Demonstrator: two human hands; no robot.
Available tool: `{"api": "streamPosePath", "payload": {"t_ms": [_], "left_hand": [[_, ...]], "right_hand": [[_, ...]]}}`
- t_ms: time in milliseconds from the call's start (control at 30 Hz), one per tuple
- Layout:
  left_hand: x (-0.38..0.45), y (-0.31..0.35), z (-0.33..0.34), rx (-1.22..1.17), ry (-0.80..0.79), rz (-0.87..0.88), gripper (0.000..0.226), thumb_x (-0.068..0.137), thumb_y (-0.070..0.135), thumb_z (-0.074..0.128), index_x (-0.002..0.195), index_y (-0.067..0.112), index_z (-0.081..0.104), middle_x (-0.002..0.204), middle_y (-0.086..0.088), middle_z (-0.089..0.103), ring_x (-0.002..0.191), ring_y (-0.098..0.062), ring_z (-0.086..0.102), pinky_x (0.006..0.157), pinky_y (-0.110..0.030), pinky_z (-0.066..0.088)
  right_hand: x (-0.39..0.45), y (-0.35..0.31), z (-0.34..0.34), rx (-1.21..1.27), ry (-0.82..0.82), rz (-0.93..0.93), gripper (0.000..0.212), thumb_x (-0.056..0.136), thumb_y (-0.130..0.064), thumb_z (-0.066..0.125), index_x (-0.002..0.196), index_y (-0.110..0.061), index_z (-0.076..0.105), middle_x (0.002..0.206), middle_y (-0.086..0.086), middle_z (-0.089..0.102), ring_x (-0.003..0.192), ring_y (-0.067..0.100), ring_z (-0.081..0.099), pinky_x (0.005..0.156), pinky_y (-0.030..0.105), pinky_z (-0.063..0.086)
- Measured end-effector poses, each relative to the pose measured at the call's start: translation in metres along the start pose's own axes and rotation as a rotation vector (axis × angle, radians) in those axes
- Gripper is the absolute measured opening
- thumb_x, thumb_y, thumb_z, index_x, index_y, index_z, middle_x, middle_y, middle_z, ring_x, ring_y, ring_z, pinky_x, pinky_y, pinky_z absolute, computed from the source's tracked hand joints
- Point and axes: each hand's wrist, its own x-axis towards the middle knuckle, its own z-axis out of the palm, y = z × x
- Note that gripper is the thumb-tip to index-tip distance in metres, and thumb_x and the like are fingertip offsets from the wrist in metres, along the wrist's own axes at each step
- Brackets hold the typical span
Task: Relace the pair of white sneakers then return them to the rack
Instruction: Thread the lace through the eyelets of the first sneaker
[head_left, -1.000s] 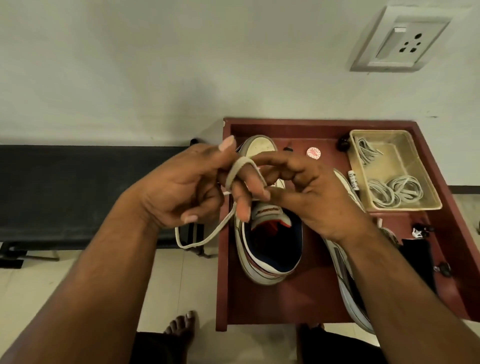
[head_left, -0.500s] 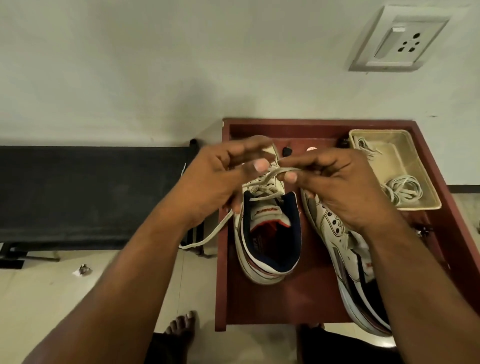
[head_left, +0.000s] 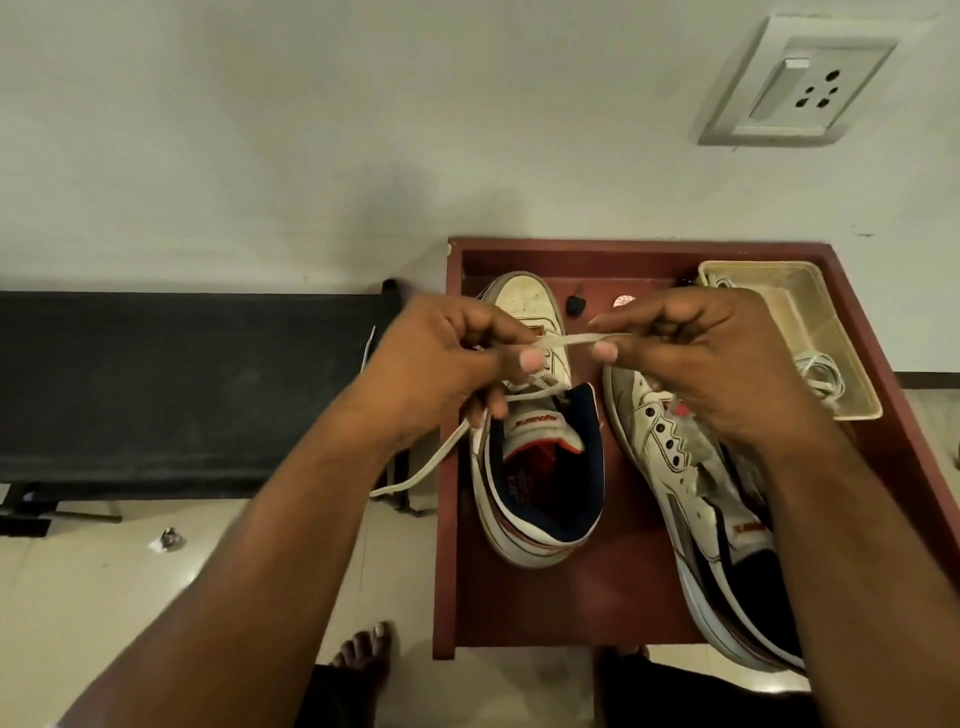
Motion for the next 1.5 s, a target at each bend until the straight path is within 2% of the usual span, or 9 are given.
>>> {"api": "streamPosePath", "payload": {"t_ms": [167,300,433,567,633,733,867,1033,1500], "left_hand": [[0.001,-0.011,-0.038,0.245,0.254,-0.101,0.018,0.084,0.016,0.074,0.101,0.023,0.073,0.084,-0.001,0.074,0.043,-0.007,0.056,0.042,-0.019,0.046],[-0.002,0.001,0.010,0.170,-0.084,0.082,0.053,0.080,0.011,0.079,0.127,0.032,0.064,0.117,0.013,0.068,0.059,0.001,0.061,0.057,-0.014,0.051],[-0.006,0.002,0.031,0.290,0.002,0.263,0.028,0.080,0.008,0.078,0.104,0.023,0.076,0.087,0.021,0.071,0.082,0.009,0.065,0.076,-0.011,0.052],[-0.002,-0.006,0.016,0.407,0.149,0.317,0.025,0.080,0.018,0.079,0.095,0.036,0.074,0.085,0.030,0.066,0.091,0.011,0.062,0.084,-0.011,0.049],[-0.002,-0.009,0.016,0.520,0.161,0.372,0.025,0.078,0.040,0.077,0.102,0.041,0.073,0.094,0.030,0.067,0.104,0.005,0.057,0.097,-0.032,0.046],[-0.001,-0.015,0.025,0.573,0.167,0.439,0.029,0.081,0.051,0.064,0.107,0.040,0.070,0.098,0.031,0.066,0.107,0.002,0.059,0.097,-0.056,0.040],[-0.006,-0.019,0.030,0.570,0.218,0.453,0.019,0.084,0.047,0.062,0.094,0.035,0.073,0.082,0.032,0.063,0.092,0.003,0.062,0.094,-0.057,0.042],[-0.029,-0.034,0.051,0.726,0.439,0.319,0.023,0.083,0.041,0.060,0.089,0.025,0.075,0.089,0.014,0.069,0.104,-0.018,0.060,0.096,-0.060,0.036],[0.003,-0.043,0.048,0.684,0.283,0.414,0.017,0.073,0.042,0.059,0.078,0.031,0.071,0.103,0.025,0.068,0.124,-0.012,0.046,0.105,-0.061,0.020]], "right_hand": [[-0.015,0.006,-0.017,-0.020,0.161,0.077,0.012,0.073,-0.016,0.080,0.082,-0.023,0.079,0.067,0.011,0.069,0.054,0.017,0.050,0.054,0.027,0.045],[-0.038,0.009,0.013,0.071,0.218,0.077,0.019,0.074,-0.003,0.078,0.080,-0.021,0.077,0.073,-0.007,0.074,0.063,0.002,0.065,0.060,0.014,0.049],[-0.044,0.012,0.019,0.199,0.270,0.134,0.018,0.073,-0.001,0.078,0.081,-0.018,0.076,0.070,0.001,0.074,0.062,0.015,0.065,0.059,0.022,0.053],[-0.037,0.013,0.014,0.146,0.253,0.134,0.018,0.073,-0.003,0.079,0.079,-0.020,0.077,0.063,0.006,0.070,0.054,0.012,0.058,0.057,0.022,0.050],[-0.034,0.012,0.021,0.161,0.192,0.138,0.018,0.076,-0.001,0.078,0.081,-0.019,0.076,0.066,0.005,0.072,0.057,0.012,0.061,0.058,0.024,0.052],[-0.032,0.013,0.031,0.249,0.160,0.162,0.017,0.079,0.004,0.073,0.084,-0.012,0.073,0.064,0.001,0.071,0.058,0.010,0.065,0.055,0.020,0.053],[-0.028,0.015,0.022,0.348,0.165,0.245,0.013,0.078,0.003,0.073,0.086,-0.005,0.068,0.064,0.004,0.070,0.057,0.014,0.066,0.055,0.023,0.053],[-0.026,0.032,0.022,-0.064,0.230,0.277,0.007,0.079,-0.023,0.079,0.084,-0.022,0.073,0.071,-0.003,0.071,0.066,0.012,0.067,0.068,0.034,0.057],[-0.027,0.029,0.013,0.413,0.209,0.479,0.022,0.084,0.007,0.067,0.102,-0.005,0.067,0.080,0.013,0.074,0.062,0.017,0.071,0.053,0.026,0.055]]}}
